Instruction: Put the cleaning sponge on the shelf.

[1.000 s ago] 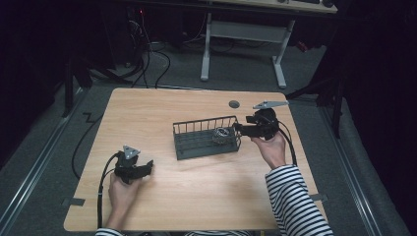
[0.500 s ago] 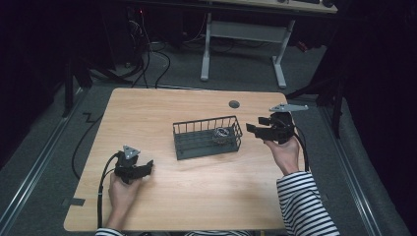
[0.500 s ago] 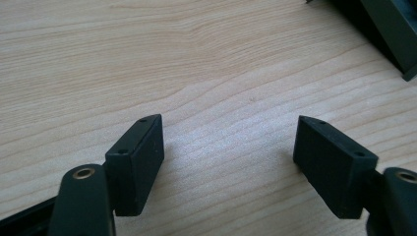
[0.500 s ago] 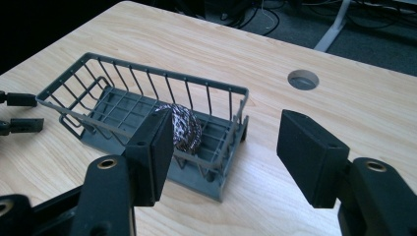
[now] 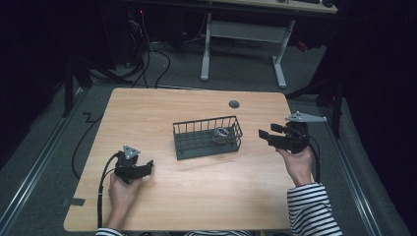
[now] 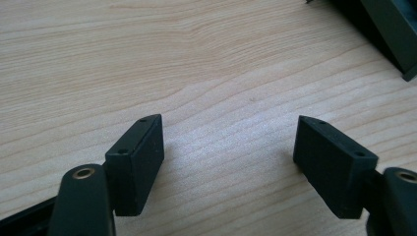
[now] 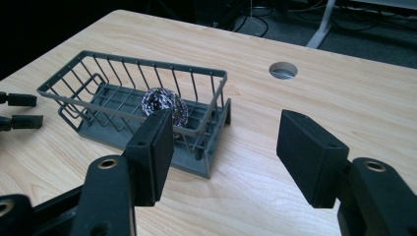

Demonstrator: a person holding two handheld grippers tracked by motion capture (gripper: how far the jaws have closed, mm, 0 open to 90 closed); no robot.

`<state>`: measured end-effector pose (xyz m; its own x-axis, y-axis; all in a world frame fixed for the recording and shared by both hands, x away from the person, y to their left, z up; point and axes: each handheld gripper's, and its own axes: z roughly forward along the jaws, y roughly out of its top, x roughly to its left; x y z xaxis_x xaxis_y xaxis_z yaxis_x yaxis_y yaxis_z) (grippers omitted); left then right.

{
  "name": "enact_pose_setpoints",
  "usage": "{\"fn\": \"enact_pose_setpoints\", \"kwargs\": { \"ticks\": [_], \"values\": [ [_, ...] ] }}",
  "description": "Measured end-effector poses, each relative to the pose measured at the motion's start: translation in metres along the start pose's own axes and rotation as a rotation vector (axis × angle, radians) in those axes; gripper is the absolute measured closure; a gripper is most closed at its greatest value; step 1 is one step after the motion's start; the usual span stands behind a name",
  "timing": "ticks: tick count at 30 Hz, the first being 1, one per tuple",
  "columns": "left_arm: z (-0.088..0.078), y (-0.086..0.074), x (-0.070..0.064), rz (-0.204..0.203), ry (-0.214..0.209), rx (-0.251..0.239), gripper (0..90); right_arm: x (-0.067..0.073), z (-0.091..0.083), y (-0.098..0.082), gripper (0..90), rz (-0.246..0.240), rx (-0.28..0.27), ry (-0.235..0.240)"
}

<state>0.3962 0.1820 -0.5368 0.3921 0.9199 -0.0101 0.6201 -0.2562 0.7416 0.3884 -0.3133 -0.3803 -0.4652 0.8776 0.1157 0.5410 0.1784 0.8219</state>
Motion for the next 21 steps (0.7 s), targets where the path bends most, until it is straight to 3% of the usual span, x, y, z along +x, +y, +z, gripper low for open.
{"fn": "enact_pose_setpoints", "kwargs": {
  "ticks": [11,21],
  "values": [
    [0.000,0.000,0.000,-0.001,-0.001,0.000,27.8,-0.011,-0.017,-0.024,39.6,0.031,-0.027,-0.018],
    [0.000,0.000,0.000,-0.001,0.000,0.000,27.8,-0.019,-0.022,-0.055,39.9,0.090,-0.036,-0.019]
  ]
}}
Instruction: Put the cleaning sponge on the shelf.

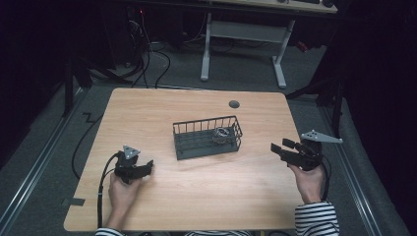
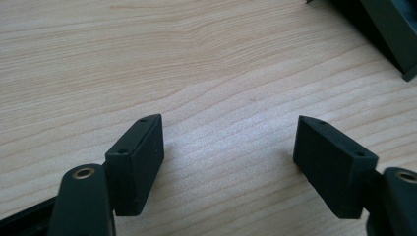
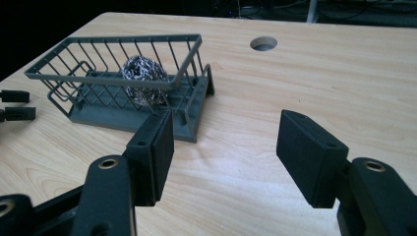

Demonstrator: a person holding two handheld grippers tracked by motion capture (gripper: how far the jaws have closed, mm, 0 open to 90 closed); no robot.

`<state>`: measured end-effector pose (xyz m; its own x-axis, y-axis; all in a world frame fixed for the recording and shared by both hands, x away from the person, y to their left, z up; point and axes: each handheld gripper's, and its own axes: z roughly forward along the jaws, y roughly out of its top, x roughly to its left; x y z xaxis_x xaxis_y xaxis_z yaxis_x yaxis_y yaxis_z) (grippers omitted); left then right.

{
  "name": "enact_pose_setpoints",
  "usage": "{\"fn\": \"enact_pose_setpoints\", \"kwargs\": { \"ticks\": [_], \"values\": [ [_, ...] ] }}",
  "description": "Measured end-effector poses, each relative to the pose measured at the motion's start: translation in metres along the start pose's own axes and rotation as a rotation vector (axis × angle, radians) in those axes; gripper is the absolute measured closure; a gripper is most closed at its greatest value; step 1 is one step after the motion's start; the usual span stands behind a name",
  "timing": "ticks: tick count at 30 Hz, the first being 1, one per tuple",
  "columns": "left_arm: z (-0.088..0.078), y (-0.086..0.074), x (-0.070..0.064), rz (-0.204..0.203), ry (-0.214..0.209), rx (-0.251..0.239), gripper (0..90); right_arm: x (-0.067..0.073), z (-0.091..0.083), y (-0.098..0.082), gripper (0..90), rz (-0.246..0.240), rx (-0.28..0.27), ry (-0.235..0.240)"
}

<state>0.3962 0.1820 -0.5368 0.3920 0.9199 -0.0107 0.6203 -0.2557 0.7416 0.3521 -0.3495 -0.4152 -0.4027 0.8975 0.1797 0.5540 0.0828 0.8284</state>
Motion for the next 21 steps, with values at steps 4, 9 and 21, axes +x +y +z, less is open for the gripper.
{"fn": "enact_pose_setpoints", "kwargs": {
  "ticks": [4,9,21],
  "values": [
    [0.000,0.000,0.000,0.000,0.001,-0.001,27.8,-0.003,0.001,-0.009,39.9,0.022,-0.005,0.005],
    [0.000,0.000,0.000,-0.001,-0.001,0.000,27.8,-0.006,0.004,-0.020,40.1,0.045,-0.004,0.002],
    [0.000,0.000,0.000,-0.001,-0.001,0.000,27.8,-0.011,0.015,-0.045,40.0,0.092,0.001,-0.009]
  ]
}}
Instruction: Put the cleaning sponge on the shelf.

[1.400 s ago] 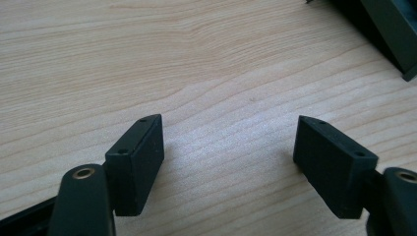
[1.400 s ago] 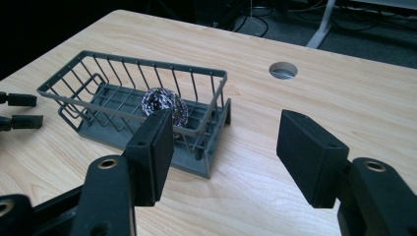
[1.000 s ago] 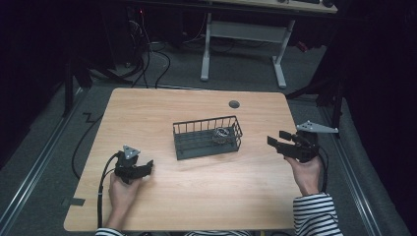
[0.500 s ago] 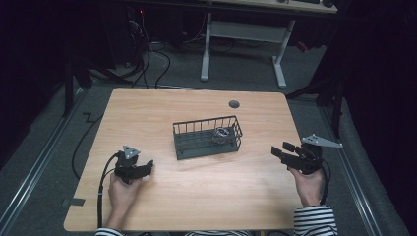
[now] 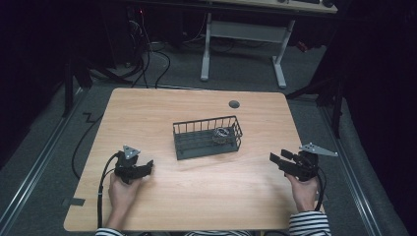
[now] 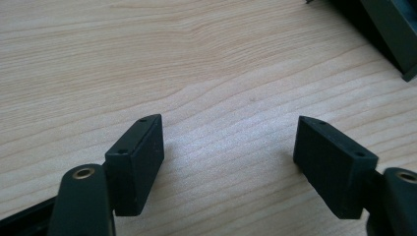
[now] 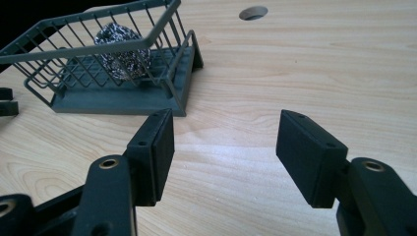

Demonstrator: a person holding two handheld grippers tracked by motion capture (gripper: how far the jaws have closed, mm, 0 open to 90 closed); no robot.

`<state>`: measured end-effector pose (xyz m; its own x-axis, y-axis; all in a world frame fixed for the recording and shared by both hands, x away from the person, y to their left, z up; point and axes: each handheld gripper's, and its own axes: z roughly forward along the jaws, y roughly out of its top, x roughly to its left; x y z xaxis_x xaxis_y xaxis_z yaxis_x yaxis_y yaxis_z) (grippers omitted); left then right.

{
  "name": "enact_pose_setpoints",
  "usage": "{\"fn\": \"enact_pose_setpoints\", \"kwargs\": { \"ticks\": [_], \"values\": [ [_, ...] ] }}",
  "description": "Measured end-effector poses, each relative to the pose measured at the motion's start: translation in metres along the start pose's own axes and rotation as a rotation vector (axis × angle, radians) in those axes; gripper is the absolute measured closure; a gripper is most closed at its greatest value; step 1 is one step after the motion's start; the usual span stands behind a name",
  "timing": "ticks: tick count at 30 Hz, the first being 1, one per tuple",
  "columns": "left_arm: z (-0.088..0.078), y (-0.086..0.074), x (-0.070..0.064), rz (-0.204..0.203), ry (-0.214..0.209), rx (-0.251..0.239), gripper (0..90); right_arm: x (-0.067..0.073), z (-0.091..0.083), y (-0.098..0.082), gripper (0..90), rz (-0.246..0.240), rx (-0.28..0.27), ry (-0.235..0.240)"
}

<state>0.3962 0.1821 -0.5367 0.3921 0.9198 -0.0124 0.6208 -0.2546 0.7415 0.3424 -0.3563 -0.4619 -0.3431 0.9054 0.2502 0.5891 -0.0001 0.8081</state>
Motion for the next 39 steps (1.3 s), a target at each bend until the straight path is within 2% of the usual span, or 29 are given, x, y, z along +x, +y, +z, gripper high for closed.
{"fn": "enact_pose_setpoints", "kwargs": {
  "ticks": [10,19,24,31,33,39],
  "values": [
    [0.000,0.000,0.000,0.000,-0.001,0.000,27.7,0.001,0.016,-0.014,39.7,0.002,0.032,-0.012],
    [0.000,0.000,0.000,0.000,0.000,0.000,27.7,0.001,0.030,-0.023,38.9,-0.046,0.061,-0.086],
    [0.000,0.000,0.000,0.000,-0.001,0.000,27.7,0.002,0.037,-0.028,38.7,-0.065,0.083,-0.108],
    [0.000,0.000,0.000,0.000,-0.001,0.000,27.7,-0.001,0.041,-0.036,38.6,-0.058,0.102,-0.138],
    [0.000,0.000,0.000,0.000,0.000,0.000,27.6,-0.001,0.042,-0.037,38.5,-0.079,0.107,-0.149],
    [0.000,0.000,0.000,0.000,0.001,-0.001,27.7,0.002,0.044,-0.039,38.1,-0.102,0.123,-0.163]
  ]
}}
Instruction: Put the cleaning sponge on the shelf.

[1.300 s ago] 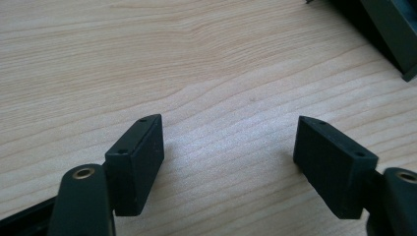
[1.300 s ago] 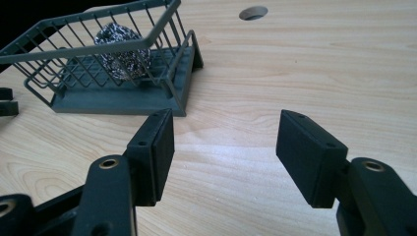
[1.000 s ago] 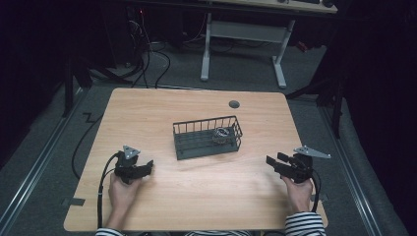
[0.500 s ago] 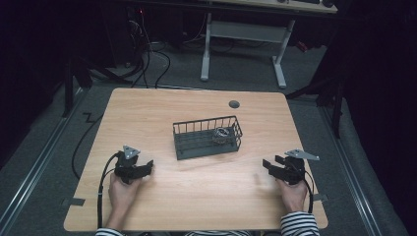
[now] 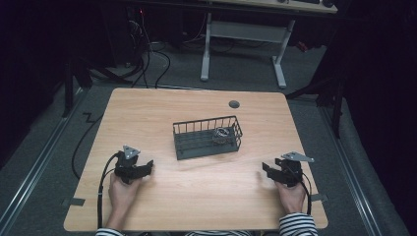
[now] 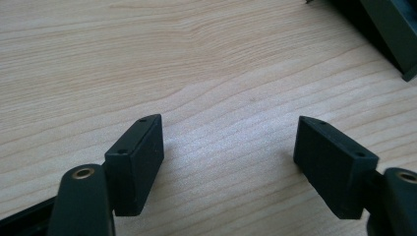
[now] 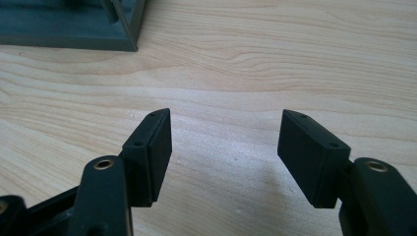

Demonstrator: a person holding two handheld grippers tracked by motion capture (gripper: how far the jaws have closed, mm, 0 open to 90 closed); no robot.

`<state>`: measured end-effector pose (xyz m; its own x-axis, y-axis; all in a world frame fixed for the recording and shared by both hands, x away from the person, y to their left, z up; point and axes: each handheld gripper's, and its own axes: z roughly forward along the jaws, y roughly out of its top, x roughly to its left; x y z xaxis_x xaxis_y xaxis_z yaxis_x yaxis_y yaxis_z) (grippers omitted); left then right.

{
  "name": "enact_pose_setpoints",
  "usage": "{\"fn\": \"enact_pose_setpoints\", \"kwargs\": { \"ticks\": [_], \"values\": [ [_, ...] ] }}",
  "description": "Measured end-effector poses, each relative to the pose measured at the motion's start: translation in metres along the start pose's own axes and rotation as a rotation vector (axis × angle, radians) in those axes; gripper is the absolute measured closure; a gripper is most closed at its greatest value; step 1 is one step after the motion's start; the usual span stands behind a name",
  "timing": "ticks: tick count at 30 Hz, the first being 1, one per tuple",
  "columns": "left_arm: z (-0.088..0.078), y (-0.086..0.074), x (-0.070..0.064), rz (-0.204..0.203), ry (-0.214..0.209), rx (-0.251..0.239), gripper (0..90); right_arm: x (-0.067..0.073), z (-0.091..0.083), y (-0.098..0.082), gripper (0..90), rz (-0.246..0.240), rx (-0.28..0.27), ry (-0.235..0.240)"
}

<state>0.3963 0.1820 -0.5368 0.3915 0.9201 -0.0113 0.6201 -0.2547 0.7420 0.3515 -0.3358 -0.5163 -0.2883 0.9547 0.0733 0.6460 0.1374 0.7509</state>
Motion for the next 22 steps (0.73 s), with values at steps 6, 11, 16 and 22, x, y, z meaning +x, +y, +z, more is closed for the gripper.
{"fn": "enact_pose_setpoints", "kwargs": {
  "ticks": [6,11,16,22],
  "values": [
    [0.000,0.000,0.000,0.000,-0.001,0.001,27.7,0.002,0.003,-0.002,37.2,-0.014,0.015,-0.003],
    [0.000,0.000,0.000,0.000,0.000,0.000,27.6,0.002,0.008,-0.005,36.2,-0.015,0.045,-0.011],
    [0.000,0.000,0.000,-0.002,0.000,0.001,27.2,0.007,0.010,-0.011,36.7,-0.077,0.038,-0.053],
    [0.000,0.000,0.000,-0.001,0.001,0.001,27.0,0.007,0.010,-0.011,35.2,-0.074,0.038,-0.057]
  ]
}}
